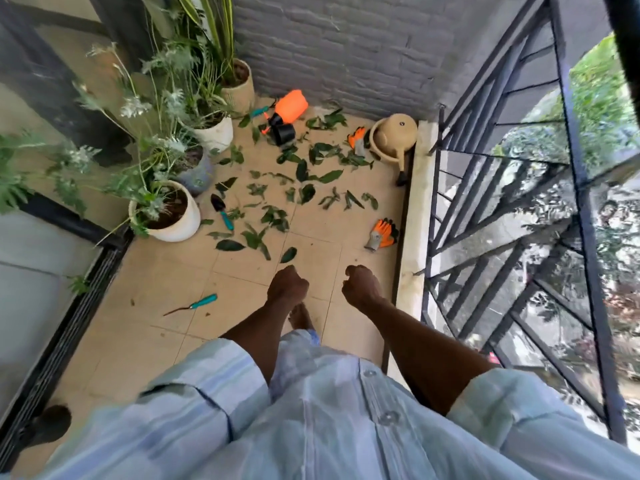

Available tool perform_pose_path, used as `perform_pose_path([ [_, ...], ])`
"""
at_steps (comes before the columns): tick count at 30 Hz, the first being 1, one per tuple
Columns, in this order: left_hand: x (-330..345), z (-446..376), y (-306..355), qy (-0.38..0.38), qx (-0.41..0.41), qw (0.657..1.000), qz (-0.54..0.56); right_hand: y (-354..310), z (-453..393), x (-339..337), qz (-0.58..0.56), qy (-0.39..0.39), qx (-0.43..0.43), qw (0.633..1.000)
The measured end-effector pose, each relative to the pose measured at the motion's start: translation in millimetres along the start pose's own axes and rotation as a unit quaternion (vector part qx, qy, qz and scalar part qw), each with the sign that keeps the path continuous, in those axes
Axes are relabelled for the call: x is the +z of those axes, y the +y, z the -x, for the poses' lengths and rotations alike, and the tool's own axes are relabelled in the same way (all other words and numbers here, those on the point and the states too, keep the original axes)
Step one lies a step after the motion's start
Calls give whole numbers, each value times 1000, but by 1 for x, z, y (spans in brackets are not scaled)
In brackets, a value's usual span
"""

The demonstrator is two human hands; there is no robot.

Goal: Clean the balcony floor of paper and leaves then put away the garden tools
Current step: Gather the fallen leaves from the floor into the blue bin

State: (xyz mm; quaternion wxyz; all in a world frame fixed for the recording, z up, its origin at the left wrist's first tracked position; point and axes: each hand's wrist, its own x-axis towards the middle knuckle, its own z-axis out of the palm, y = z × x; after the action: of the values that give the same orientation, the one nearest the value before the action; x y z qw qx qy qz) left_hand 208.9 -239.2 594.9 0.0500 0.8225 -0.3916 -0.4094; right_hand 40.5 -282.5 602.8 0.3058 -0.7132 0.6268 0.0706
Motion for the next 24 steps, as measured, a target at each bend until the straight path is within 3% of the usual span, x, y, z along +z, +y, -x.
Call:
perform_pose_path([
  [7, -51, -74, 35, 1, -25, 999, 47, -50, -105, -42, 12, -25, -39, 999],
  [14, -71, -145, 34, 23, -100, 989, 104, -91, -218, -58, 54, -109, -88, 989],
  [19, -67, -224, 26, 65, -178, 967, 172, -107, -322, -25, 87, -175, -122, 973],
  [24, -21, -330, 2, 78, -251, 941, 213, -101, -436, 50, 104, -221, -152, 958],
])
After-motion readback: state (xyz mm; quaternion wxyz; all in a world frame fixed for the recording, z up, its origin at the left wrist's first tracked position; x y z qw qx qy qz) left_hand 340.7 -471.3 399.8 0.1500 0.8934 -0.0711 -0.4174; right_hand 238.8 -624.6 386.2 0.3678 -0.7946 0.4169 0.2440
